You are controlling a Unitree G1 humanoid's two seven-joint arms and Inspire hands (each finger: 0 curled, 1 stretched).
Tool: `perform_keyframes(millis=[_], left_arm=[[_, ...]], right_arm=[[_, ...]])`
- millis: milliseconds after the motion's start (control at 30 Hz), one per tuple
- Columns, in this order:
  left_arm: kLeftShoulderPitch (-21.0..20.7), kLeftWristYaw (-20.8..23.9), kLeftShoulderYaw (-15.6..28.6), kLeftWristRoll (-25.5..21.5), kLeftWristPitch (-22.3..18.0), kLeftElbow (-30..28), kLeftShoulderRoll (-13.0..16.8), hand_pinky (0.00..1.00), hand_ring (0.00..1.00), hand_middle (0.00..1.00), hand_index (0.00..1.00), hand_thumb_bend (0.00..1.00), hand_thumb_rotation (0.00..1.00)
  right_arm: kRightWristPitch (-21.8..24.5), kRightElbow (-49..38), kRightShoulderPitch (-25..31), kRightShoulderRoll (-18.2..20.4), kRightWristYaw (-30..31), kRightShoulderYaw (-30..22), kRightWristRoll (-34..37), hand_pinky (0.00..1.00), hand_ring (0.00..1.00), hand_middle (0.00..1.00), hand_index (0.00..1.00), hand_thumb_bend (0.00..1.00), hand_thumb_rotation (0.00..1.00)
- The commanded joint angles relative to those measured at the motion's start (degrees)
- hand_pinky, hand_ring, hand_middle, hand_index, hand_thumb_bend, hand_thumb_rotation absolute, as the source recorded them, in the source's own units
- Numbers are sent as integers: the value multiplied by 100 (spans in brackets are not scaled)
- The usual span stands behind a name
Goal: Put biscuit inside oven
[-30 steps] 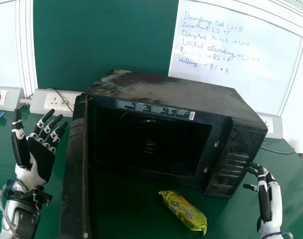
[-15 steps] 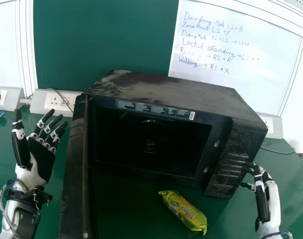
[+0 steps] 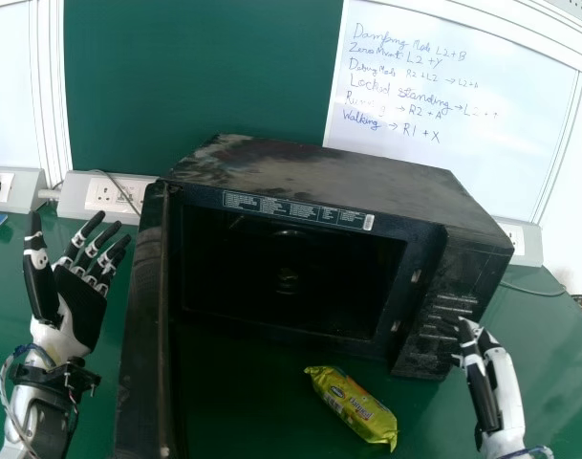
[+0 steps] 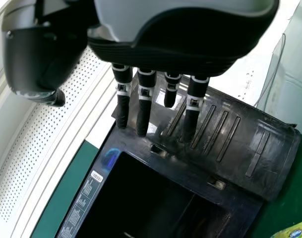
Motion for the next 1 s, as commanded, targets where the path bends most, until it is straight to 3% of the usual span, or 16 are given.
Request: perform_keyframes(millis=[0, 600, 967], left_arm=[[-42, -51, 43, -43, -41, 71, 6, 84, 79, 79, 84, 77, 39], [-46, 10, -9, -37, -12, -35, -3, 83, 78, 78, 83, 73, 40], [-68, 61, -8, -62, 27, -93, -16, 83, 78, 78, 83, 74, 40]], right_arm=[[-30, -83, 25, -140, 77, 58, -90, 69, 75, 78, 80, 69, 14], [526, -730, -40, -1228, 920, 522, -1414, 69, 77, 82, 84, 79, 18], [834, -956, -228, -1691, 1426, 844, -2287, 69, 79, 85, 87, 89, 30]])
